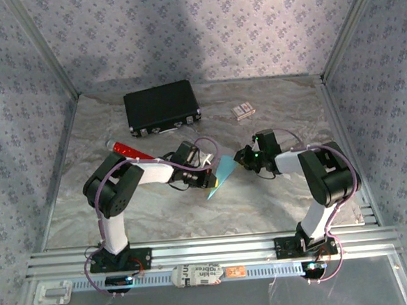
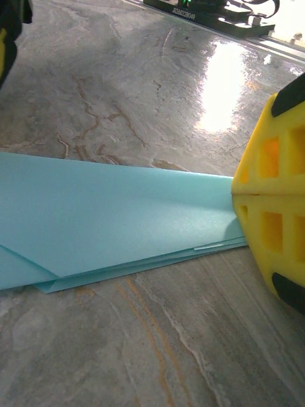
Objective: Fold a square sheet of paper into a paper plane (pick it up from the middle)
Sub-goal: Fold the wing for the fifth time at the center of the table.
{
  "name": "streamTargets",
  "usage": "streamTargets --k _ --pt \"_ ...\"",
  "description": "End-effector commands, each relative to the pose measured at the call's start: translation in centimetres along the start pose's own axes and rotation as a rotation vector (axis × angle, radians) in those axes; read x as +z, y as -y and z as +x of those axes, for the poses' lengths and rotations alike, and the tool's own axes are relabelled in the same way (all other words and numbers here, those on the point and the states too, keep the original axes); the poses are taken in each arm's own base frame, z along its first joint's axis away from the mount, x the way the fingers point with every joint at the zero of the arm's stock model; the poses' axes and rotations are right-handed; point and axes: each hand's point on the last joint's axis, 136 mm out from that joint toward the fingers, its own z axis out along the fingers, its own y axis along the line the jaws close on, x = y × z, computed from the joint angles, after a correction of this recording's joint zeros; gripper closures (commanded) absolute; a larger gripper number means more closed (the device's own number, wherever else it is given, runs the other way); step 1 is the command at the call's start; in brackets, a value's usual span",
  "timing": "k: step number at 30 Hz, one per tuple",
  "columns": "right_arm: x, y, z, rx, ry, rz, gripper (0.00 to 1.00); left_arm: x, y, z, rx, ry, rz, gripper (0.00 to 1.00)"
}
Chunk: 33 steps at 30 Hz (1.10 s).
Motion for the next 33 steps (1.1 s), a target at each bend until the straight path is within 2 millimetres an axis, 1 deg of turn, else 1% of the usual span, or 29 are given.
streamTargets --k 1,4,6,10,13,16,18,20,25,27,30,33 --pt "-0.3 3.3 -0.9 0.03 0.026 0.092 0.84 1.2 -3.9 7.8 -0.17 -0.25 -0.103 1.0" --pt "-0.7 3.7 -1.5 0.046 0.036 0.116 0.84 1.3 -3.9 7.7 -0.169 -0.251 -0.103 1.0" --pt "-0.9 3.5 -2.0 0.047 0.046 0.116 0.84 1.3 -3.9 7.7 -0.17 -0.251 -0.104 1.0" --pt "-1.7 2.0 -2.5 0.02 0.061 0.098 0.85 1.2 -3.9 7.6 -0.167 -0.247 -0.107 1.0" --pt "-2.8 0.8 -2.7 -0.006 0.089 0.086 0.84 1.1 -3.8 7.5 -0.165 -0.242 -0.107 1.0" --pt "-3.6 -0.5 -2.4 -0.034 0.103 0.064 0.84 1.0 -3.8 7.5 -0.165 -0.243 -0.11 1.0" --pt "-3.7 -1.4 -1.6 -0.053 0.096 0.047 0.83 1.0 -3.8 7.4 -0.169 -0.243 -0.115 1.0" --pt "-3.3 -2.2 -0.4 -0.074 0.073 0.034 0.83 1.0 -3.9 7.4 -0.173 -0.245 -0.123 1.0" --pt "-1.4 -4.0 2.7 -0.105 0.002 -0.005 0.84 1.0 -3.9 7.0 -0.174 -0.236 -0.133 1.0" --pt "-0.4 -4.6 4.3 -0.121 -0.037 -0.013 0.84 0.9 -4.0 7.0 -0.177 -0.236 -0.145 1.0" --pt "0.7 -4.5 6.2 -0.135 -0.076 0.008 0.84 0.9 -3.7 6.9 -0.173 -0.235 -0.129 1.0" --pt "1.8 -3.5 7.7 -0.124 -0.114 0.025 0.85 0.9 -3.8 6.8 -0.173 -0.232 -0.128 1.0"
